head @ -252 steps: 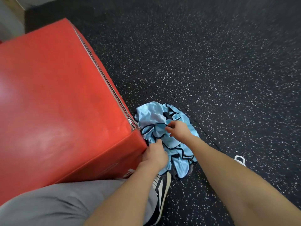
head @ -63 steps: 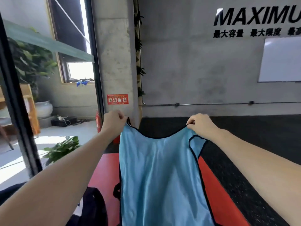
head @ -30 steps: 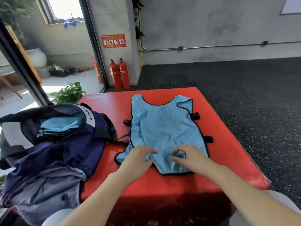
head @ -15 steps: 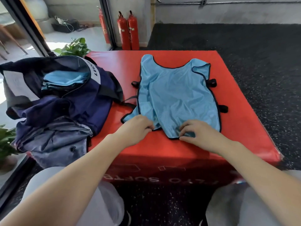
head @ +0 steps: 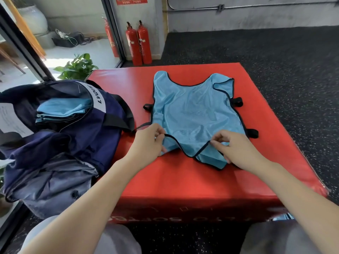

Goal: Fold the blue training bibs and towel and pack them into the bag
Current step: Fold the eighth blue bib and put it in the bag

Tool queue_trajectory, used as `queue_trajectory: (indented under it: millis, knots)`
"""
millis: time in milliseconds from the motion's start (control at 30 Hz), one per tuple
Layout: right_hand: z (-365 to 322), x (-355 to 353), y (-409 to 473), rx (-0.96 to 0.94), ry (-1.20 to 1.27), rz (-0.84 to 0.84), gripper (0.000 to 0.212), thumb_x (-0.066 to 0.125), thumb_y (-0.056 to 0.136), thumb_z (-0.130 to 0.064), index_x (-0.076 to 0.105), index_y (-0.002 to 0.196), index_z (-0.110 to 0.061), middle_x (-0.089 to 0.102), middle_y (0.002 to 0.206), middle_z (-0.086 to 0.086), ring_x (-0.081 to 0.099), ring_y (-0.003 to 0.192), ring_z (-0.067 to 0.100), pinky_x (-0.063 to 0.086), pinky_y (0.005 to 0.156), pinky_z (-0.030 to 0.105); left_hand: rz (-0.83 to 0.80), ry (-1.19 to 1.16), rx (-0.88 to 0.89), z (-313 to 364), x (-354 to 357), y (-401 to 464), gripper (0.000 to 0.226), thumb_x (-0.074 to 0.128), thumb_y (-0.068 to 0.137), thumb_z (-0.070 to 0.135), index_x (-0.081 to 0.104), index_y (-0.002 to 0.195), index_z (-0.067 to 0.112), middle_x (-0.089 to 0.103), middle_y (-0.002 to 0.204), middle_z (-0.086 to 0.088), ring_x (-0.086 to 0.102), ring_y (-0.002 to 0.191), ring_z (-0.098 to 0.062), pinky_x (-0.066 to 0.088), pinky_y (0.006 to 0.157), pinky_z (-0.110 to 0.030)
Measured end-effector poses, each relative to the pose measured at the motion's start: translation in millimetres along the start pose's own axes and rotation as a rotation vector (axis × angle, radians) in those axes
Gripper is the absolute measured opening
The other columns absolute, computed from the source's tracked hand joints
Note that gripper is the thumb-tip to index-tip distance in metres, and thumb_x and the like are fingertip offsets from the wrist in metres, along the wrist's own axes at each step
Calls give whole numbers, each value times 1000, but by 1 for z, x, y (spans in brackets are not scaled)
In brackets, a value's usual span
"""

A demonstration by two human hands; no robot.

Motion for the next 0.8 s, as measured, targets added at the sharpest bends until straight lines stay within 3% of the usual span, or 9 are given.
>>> queue_trajectory:
  millis: [67, 133, 200, 267, 367, 467, 600, 700, 800]
  knots:
    - [-1, -2, 6, 112, 173, -16, 9, 64, 99, -19, 61, 95, -12, 69, 77, -3, 68, 51, 24, 44, 42, 24, 32, -90, -34, 2, -1, 6, 13, 50, 98, 2, 60, 94, 9, 67, 88, -14, 73, 63, -15, 62, 62, -32]
    - [-2, -3, 12, 166, 253, -33, 14, 71, 94, -18, 60, 98, -9, 68, 83, 9, 73, 65, 28, 54, 52, 32, 86, -91, -2, 2, -4, 13, 13, 51, 98, 2, 61, 94, 9, 70, 85, -9, 74, 71, -11, 60, 71, -28]
    - [0, -10, 18, 141, 67, -14, 27, 85, 80, -26, 65, 96, -19, 70, 87, 1, 71, 74, 17, 54, 69, 28, 154, -13, 67, 4, -10, 21, 14, 53, 97, 4, 61, 92, 14, 72, 83, 1, 73, 80, -8, 54, 74, -18]
    - [3, -20, 23, 102, -128, 39, 27, 88, 74, -28, 67, 91, -26, 68, 89, -8, 63, 75, 3, 45, 68, 12, 221, 54, 140, 7, -18, 27, 14, 54, 97, 6, 61, 94, 18, 70, 82, 9, 68, 84, -7, 47, 73, -11]
    - [7, -44, 33, 48, -231, 169, 21, 81, 80, -18, 67, 89, -31, 68, 84, -12, 57, 73, -7, 39, 66, 3, 309, 32, 180, 7, -33, 40, 13, 56, 98, 9, 64, 97, 18, 71, 86, 7, 66, 83, -14, 49, 75, -21]
    - [13, -69, 42, 28, -233, 339, 22, 73, 83, -8, 70, 92, -28, 71, 79, -8, 62, 69, -2, 46, 71, 7, 364, 31, 196, 6, -43, 51, 13, 56, 97, 9, 63, 95, 20, 68, 82, 6, 62, 76, -14, 47, 69, -17]
    - [16, -88, 44, -13, -157, 493, 23, 67, 87, -3, 74, 102, -19, 73, 89, -4, 68, 78, 6, 41, 74, 0, 378, 22, 192, 4, -49, 61, 14, 55, 97, 8, 63, 97, 19, 69, 84, 1, 59, 78, -14, 40, 62, -5]
    - [15, -92, 40, -55, -160, 540, 20, 66, 91, -9, 75, 105, -20, 70, 89, -10, 66, 79, 11, 41, 76, 2, 380, 26, 196, -5, -50, 65, 13, 54, 97, 8, 64, 99, 17, 70, 85, 0, 62, 78, -15, 42, 66, -10]
    - [19, -88, 38, -91, -225, 491, 17, 68, 91, -11, 77, 98, -24, 71, 88, -10, 61, 76, 12, 44, 74, 17, 326, 88, 218, -15, -46, 64, 14, 54, 98, 8, 64, 100, 17, 68, 85, 5, 61, 76, -10, 42, 65, -9]
Point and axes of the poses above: each hand's wrist, its own y-axis towards the middle knuckle, its own x-axis out of the palm, z = x × y, the point moved 4 cm from there along y, towards the middle knuckle
